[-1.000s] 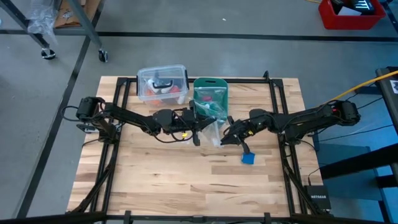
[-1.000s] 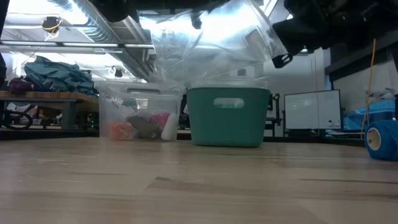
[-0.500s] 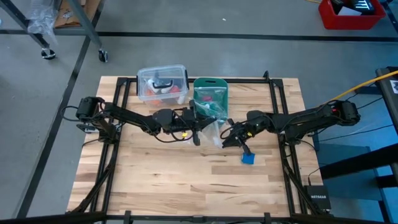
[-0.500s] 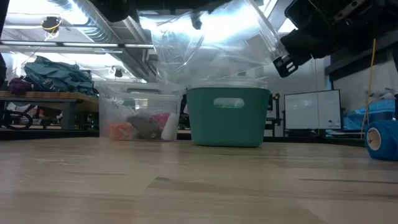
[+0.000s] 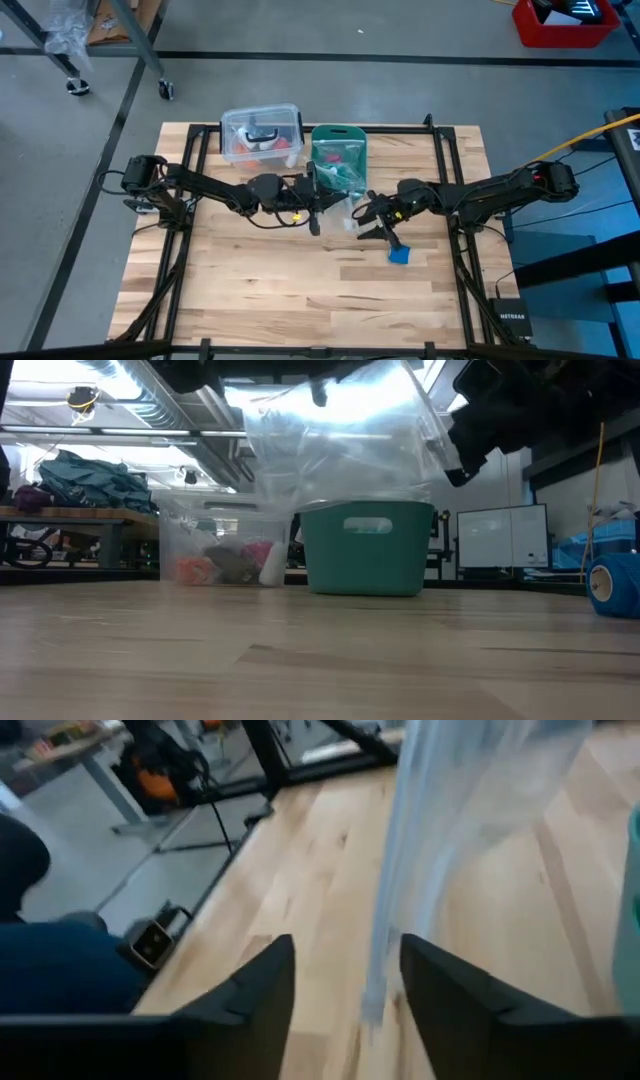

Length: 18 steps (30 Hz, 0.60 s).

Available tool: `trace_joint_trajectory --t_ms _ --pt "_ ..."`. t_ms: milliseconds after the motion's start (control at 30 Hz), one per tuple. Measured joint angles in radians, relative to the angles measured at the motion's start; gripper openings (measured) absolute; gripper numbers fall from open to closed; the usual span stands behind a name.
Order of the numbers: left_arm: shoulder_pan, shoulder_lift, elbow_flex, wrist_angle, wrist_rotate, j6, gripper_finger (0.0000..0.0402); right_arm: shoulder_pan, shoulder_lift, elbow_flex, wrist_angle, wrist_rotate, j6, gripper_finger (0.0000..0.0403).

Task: Roll bandage
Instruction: Open the transparent zip bag

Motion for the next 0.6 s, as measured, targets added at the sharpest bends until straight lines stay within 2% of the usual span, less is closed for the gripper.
trace_joint_trajectory --t_ms 133,300,600 --pt "-0.015 0.000 -0.001 -0.029 0.046 -0.039 0.0000 0.000 0.000 0.001 0.089 -0.028 -0.007 0.0211" --pt "-0.052 0.000 -0.002 -0.049 0.075 -0.037 0.0000 -0.001 -0.001 0.002 0.182 -0.032 -0.085 0.0209" --pt "-0.103 0.000 -0.002 -0.038 0.085 -0.035 0.0000 -0.001 -0.001 0.003 0.203 0.070 -0.108 0.0194"
